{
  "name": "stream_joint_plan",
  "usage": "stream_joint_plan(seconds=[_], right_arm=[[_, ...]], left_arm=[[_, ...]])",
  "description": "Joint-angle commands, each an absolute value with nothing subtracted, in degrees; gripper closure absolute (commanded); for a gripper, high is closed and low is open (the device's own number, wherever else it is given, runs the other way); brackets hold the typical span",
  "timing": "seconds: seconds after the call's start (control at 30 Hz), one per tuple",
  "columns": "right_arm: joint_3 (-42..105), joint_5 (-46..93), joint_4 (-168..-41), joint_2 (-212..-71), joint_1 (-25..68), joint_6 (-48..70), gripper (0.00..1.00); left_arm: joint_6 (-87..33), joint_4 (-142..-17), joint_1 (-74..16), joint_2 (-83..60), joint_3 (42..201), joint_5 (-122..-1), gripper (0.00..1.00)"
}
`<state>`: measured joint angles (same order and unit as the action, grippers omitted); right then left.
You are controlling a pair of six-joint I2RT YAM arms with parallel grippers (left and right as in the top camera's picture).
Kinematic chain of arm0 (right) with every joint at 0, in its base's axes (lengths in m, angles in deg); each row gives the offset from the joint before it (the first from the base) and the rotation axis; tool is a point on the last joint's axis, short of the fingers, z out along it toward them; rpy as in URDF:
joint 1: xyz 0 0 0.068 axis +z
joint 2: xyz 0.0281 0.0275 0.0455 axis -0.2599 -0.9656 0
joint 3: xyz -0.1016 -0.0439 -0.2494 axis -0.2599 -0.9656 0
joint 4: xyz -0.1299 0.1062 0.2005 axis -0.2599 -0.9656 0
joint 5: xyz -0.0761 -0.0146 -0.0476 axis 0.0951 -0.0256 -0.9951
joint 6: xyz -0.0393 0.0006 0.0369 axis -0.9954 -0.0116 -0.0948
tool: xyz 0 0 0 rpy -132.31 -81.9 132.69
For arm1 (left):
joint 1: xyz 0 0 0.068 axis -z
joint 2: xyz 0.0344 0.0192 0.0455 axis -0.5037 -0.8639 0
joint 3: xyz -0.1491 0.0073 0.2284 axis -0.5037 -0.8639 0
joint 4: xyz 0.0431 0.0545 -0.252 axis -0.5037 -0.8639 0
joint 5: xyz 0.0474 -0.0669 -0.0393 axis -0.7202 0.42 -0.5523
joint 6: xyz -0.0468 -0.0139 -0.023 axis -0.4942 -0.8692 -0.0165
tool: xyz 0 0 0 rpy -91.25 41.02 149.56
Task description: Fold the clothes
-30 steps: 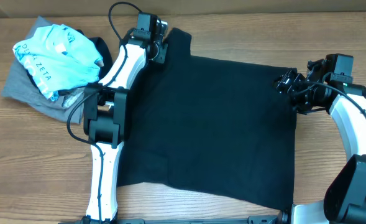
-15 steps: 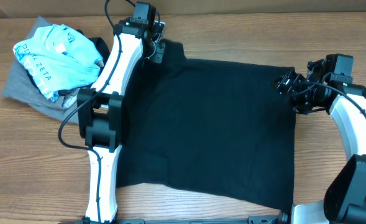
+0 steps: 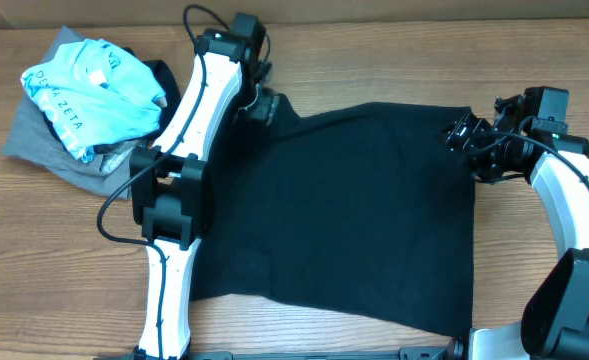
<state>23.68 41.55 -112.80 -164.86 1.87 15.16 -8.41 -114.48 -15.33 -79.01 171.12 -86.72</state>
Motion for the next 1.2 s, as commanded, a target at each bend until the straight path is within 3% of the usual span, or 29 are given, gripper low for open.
stream_joint_plan(seconds=[0.0,0.4,0.57,0.73,0.83,0.93,1.17], right_arm=[[25.1,41.2,-112.7,-164.8,1.9,14.8,0.15],[25.1,41.2,-112.7,-164.8,1.9,14.8,0.16],[25.1,41.2,-112.8,-164.8,1.9,14.8,0.16],[25.1,41.2,-112.8,-164.8,1.9,14.8,0.16],[25.1,41.2,-112.9,-164.8,1.9,14.8,0.16],[25.1,41.2,-113.0,-164.8,1.9,14.8,0.16],[25.1,41.2,-113.4,-164.8,1.9,14.8,0.16]], left_arm=[[-6.6,-107.3,-16.0,-77.8,171.6,-86.8,0.15],[-4.9,-98.7,-16.5,-84.4,170.8,-84.7,0.13],[-4.9,-98.7,-16.8,-85.8,170.8,-83.3,0.20],[-4.9,-98.4,-16.8,-87.9,170.8,-83.2,0.34],[-4.9,-98.0,-16.8,-88.6,170.8,-83.1,0.60],[-4.9,-96.8,-16.9,-88.2,171.1,-83.2,0.77],[-4.9,-98.6,-18.1,-86.0,181.1,-84.6,0.83]])
